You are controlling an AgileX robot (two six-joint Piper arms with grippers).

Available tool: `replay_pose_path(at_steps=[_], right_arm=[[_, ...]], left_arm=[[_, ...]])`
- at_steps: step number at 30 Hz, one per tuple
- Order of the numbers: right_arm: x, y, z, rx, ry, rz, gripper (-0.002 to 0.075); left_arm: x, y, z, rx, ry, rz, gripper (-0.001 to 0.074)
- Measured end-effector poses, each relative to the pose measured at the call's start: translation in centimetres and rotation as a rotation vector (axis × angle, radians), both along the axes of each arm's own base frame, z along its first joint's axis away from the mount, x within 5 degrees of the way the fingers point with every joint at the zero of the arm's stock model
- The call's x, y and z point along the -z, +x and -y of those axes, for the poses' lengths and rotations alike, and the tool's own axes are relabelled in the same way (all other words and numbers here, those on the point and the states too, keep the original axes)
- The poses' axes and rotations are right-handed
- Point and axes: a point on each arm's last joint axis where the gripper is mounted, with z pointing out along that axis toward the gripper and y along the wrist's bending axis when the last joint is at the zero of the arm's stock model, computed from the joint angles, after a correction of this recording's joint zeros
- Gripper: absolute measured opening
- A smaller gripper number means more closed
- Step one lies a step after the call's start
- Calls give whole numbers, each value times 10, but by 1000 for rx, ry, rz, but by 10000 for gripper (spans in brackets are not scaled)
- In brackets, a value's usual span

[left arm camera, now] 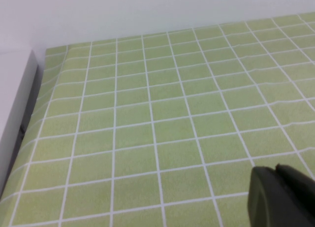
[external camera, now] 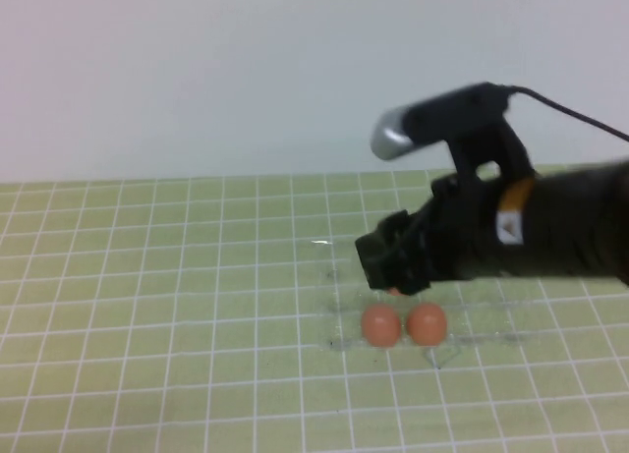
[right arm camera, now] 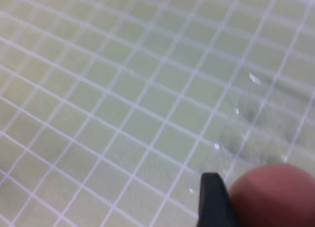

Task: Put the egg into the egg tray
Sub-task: Place the egg in the egg tray

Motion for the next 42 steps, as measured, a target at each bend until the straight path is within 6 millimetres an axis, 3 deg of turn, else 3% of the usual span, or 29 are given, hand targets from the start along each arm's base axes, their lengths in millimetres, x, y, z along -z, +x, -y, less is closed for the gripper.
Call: replay_pose_path(at_steps=[5, 11, 23, 32, 42], right_arm=[[34, -20, 12, -92, 56, 202, 402], [72, -29, 29, 29, 51, 351, 402], [111, -15, 48, 370, 87, 390, 402], [154, -8, 48, 404, -27, 308, 402], [175, -4, 50, 440, -81, 314, 402]], left_arm=[[0, 0, 0, 0, 0, 0, -1], [0, 0, 0, 0, 0, 0, -1], [0, 0, 0, 0, 0, 0, -1], [0, 0, 0, 0, 0, 0, -1], [0, 0, 0, 0, 0, 0, -1]])
